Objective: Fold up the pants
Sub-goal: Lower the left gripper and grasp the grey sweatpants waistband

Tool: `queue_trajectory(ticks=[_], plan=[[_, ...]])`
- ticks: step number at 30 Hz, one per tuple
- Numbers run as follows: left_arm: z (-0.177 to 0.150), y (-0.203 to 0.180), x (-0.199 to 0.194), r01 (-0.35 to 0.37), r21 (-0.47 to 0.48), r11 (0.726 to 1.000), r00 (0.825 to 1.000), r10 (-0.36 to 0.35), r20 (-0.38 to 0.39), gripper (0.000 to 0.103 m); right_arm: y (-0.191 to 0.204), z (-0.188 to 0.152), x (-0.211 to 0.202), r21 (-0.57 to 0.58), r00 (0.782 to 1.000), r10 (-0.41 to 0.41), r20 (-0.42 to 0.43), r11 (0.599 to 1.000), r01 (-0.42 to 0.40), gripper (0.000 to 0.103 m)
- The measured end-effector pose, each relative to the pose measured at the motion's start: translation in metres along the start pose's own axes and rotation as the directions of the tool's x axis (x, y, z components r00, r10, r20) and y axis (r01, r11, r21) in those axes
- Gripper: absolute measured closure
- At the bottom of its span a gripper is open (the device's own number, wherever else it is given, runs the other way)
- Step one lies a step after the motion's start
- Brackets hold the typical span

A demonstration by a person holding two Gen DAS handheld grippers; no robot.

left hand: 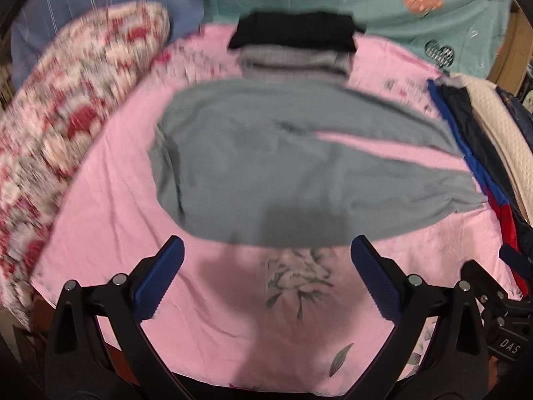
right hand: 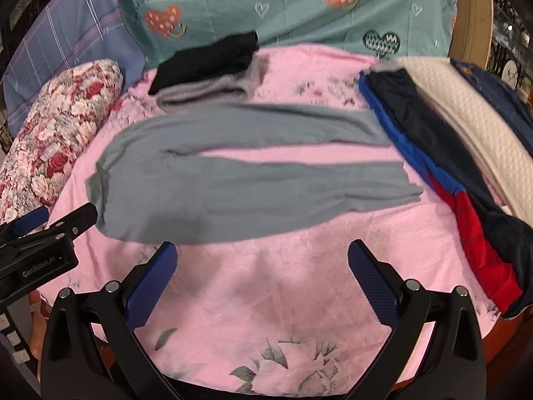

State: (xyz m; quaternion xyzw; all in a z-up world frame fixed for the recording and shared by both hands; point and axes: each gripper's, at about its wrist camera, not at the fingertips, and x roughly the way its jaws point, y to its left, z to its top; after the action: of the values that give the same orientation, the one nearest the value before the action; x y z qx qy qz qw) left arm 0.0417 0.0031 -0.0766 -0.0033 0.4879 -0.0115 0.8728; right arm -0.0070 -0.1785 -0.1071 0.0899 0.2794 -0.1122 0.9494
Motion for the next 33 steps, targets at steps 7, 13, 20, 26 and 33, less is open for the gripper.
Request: queue_trajectory(ticks=[7,13,20,26,33], plan=[[0.048,0.071,0.067,-0.019,-0.162,0.987,0.997,0.007,-0.071,0.002,-0.034,-0.019,0.041,0.065,0.986,-0.014,-0.166,0.998,0.025,0.001],[0.070,0.117,0.131,0.016,-0.242,0.970,0.972,-0.071,-0.222,0.003,-0.047,-0.016,0.037,0.099,0.988,-0.020,-0.155,0.994,0.036,0.001],[0.085,0.124,0.138,-0.009,-0.223,0.975,0.982,-0.033,-0.185,0.089,-0.062,-0.012,0.035,0.108,0.987,-0.052,-0.155,0.992,0.069,0.001],[0.078,0.155,0.117,0.066,-0.313,0.948,0.989,-0.104,-0.106,0.097,-0.104,0.011,0.024,0.139,0.989,-0.088,-0.115,0.985,0.103,0.001],[0.064,0.175,0.109,0.080,-0.356,0.931,0.989,-0.120,-0.092,0.097,-0.198,0.058,0.073,0.418,0.965,0.145,-0.220,0.908,-0.042,0.016]])
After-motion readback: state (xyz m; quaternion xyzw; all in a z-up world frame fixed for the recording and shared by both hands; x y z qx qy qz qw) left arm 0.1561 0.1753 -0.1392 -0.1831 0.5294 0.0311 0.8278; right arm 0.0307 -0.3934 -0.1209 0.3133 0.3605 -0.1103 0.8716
